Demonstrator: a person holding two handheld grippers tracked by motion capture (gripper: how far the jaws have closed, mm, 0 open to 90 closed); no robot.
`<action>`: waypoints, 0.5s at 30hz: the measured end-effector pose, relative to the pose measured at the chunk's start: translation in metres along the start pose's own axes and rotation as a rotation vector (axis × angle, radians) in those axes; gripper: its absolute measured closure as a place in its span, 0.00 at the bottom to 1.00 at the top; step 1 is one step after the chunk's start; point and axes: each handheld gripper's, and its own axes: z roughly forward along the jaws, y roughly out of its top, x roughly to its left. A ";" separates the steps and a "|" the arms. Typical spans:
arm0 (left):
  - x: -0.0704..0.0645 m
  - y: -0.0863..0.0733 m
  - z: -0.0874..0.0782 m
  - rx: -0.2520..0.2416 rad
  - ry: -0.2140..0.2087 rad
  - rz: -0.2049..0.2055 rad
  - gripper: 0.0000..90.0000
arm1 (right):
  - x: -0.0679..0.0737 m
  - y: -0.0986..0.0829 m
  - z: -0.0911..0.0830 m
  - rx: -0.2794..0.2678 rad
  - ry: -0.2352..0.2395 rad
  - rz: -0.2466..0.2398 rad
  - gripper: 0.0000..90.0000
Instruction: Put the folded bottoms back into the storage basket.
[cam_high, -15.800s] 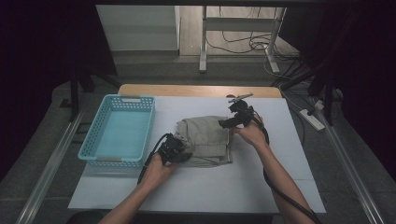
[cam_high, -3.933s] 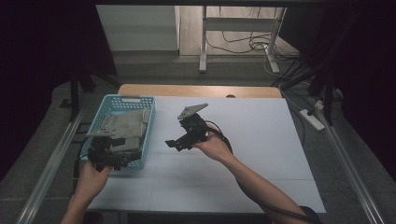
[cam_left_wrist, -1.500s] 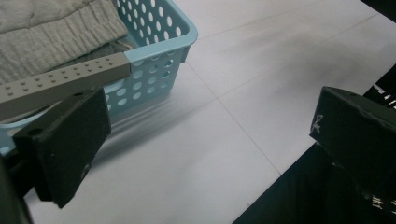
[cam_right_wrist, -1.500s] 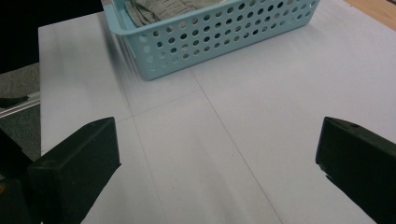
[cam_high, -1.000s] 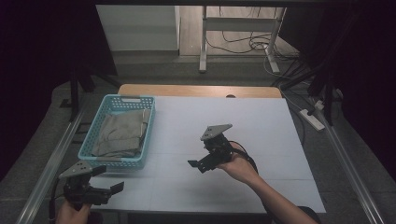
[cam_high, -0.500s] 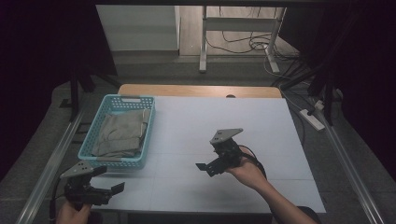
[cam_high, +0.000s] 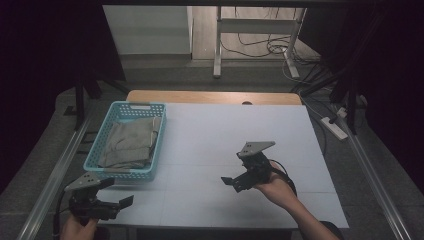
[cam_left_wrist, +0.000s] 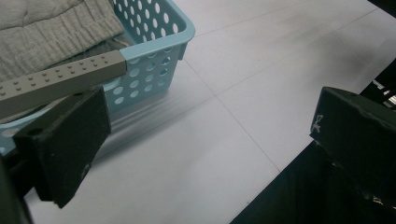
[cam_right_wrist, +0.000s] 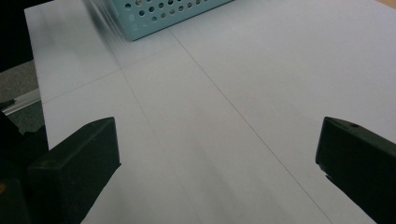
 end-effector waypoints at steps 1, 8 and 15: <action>0.000 0.000 0.000 0.000 0.000 0.000 0.00 | -0.001 -0.001 -0.002 -0.003 0.001 0.001 0.00; 0.000 0.000 0.000 -0.001 -0.001 -0.002 0.00 | -0.002 -0.007 -0.011 0.003 -0.024 -0.004 0.00; 0.000 0.000 0.000 0.000 -0.002 -0.002 0.00 | -0.003 -0.014 -0.021 -0.018 -0.045 0.023 0.00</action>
